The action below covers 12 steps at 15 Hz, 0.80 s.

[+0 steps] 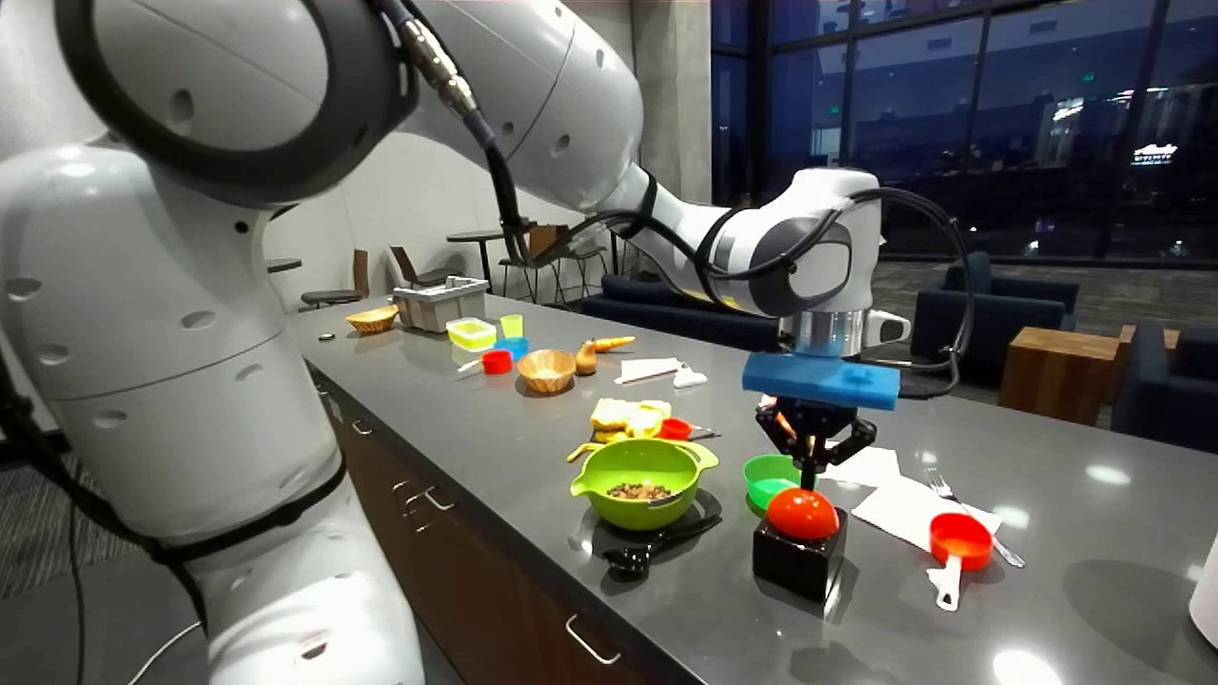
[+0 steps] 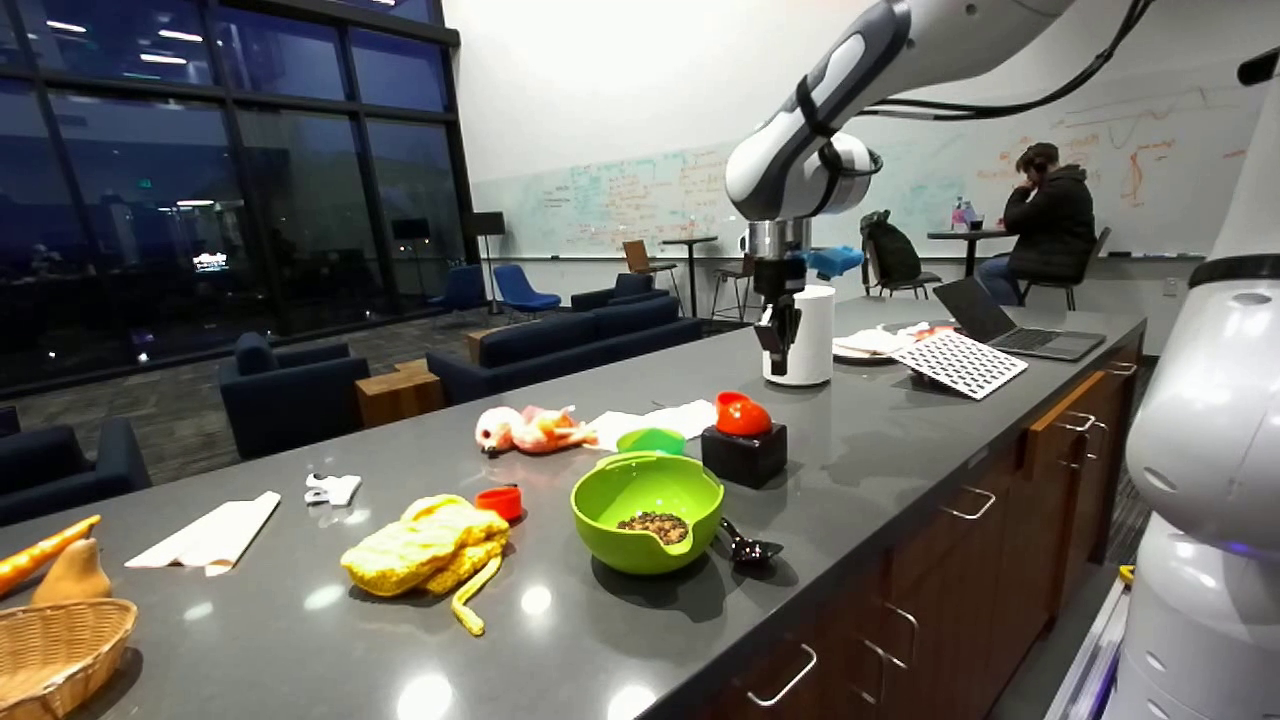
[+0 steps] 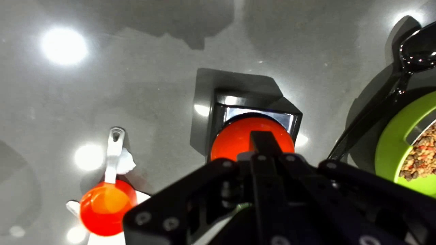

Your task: Press the big orange button on the black box

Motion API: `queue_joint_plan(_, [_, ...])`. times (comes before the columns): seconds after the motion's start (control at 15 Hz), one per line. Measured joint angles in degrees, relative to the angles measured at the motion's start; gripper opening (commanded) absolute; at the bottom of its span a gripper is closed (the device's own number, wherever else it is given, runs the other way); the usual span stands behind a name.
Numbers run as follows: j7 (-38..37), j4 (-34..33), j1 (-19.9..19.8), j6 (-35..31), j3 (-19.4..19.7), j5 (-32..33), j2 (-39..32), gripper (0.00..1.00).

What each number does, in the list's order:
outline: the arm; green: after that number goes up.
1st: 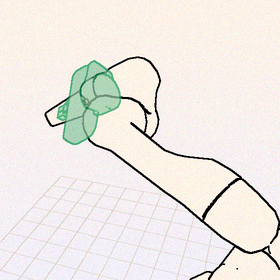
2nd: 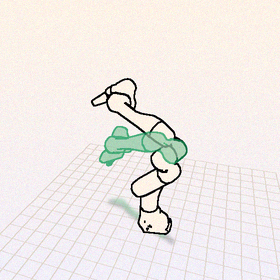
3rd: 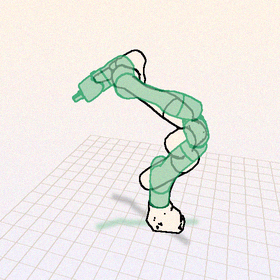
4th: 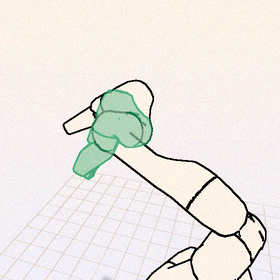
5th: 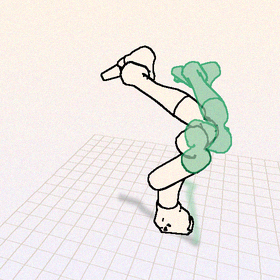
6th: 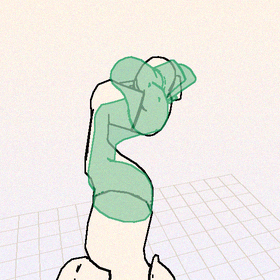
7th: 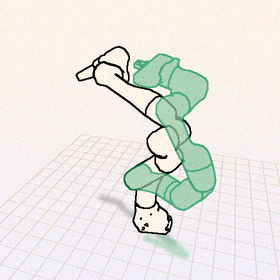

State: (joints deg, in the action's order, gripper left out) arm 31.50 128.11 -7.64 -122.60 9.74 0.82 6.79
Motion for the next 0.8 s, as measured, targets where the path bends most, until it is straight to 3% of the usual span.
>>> queue_joint_plan(0.4, [-15.6, 1.0, -0.6, 1.6, -0.2, 6.3, 6.2, 0.70])
queue_joint_plan(0.67, [-25.9, 3.4, -0.5, 1.6, -2.6, 11.6, 9.9, 0.98])
queue_joint_plan(0.8, [-30.4, 4.9, -0.3, 1.6, -4.7, 12.6, 11.4, 1.00])
